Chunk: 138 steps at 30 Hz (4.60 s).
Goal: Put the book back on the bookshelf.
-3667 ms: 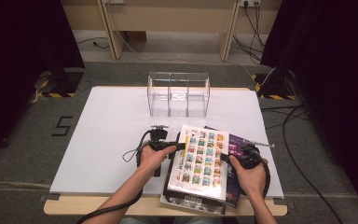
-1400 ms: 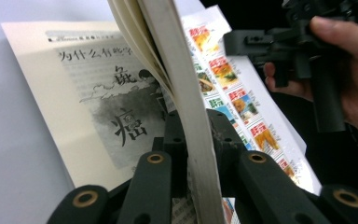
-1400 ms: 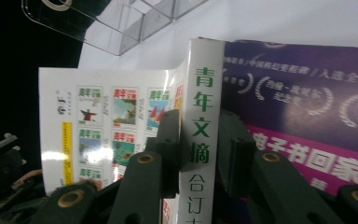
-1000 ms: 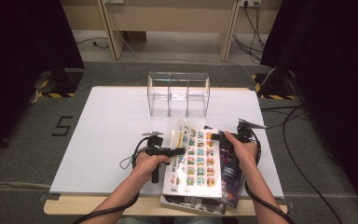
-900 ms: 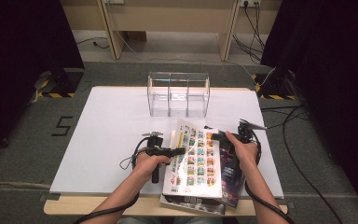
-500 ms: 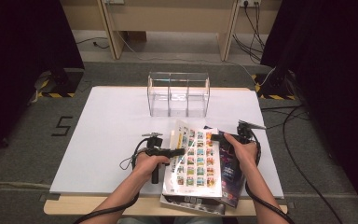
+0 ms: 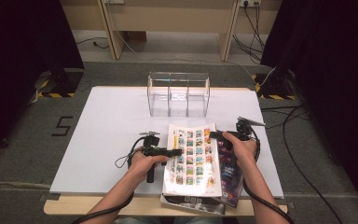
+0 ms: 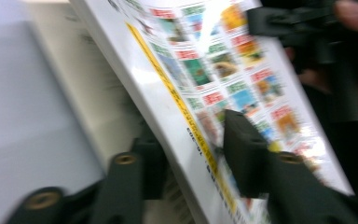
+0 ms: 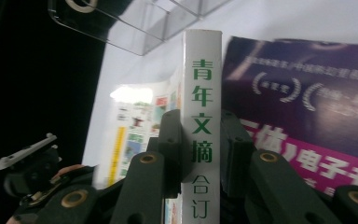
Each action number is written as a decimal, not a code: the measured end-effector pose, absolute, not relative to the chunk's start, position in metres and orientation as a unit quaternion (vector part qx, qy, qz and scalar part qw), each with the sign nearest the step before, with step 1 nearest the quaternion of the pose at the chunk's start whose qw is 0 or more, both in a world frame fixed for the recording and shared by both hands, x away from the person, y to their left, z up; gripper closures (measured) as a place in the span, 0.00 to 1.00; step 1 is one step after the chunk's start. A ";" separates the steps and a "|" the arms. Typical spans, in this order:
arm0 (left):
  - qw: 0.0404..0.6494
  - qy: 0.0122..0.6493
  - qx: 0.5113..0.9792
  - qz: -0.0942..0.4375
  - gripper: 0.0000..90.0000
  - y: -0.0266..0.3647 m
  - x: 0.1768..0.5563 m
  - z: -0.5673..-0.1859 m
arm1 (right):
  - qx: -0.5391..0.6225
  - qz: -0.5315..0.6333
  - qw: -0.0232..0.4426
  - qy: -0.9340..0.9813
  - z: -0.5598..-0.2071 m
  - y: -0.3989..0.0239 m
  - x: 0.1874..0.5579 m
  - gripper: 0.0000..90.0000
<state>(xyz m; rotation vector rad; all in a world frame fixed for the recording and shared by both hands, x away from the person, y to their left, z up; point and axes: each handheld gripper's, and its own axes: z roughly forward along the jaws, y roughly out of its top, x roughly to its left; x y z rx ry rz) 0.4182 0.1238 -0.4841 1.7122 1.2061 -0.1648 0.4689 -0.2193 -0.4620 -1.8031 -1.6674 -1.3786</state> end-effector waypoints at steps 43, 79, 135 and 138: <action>0.519 0.523 0.671 0.089 0.36 0.232 0.357 -0.489 | -0.502 -0.602 -0.085 -0.615 -0.295 -0.192 0.449 0.83; 0.512 0.527 0.672 0.098 0.36 0.235 0.357 -0.493 | -0.513 -0.614 -0.160 -0.578 -0.266 -0.208 0.465 0.82; 0.509 0.526 0.674 0.096 0.36 0.235 0.357 -0.497 | -0.505 -0.665 -0.099 -0.542 -0.220 -0.168 0.542 0.82; 0.509 0.527 0.674 0.095 0.36 0.235 0.357 -0.497 | -0.504 -0.668 -0.096 -0.539 -0.219 -0.166 0.543 0.82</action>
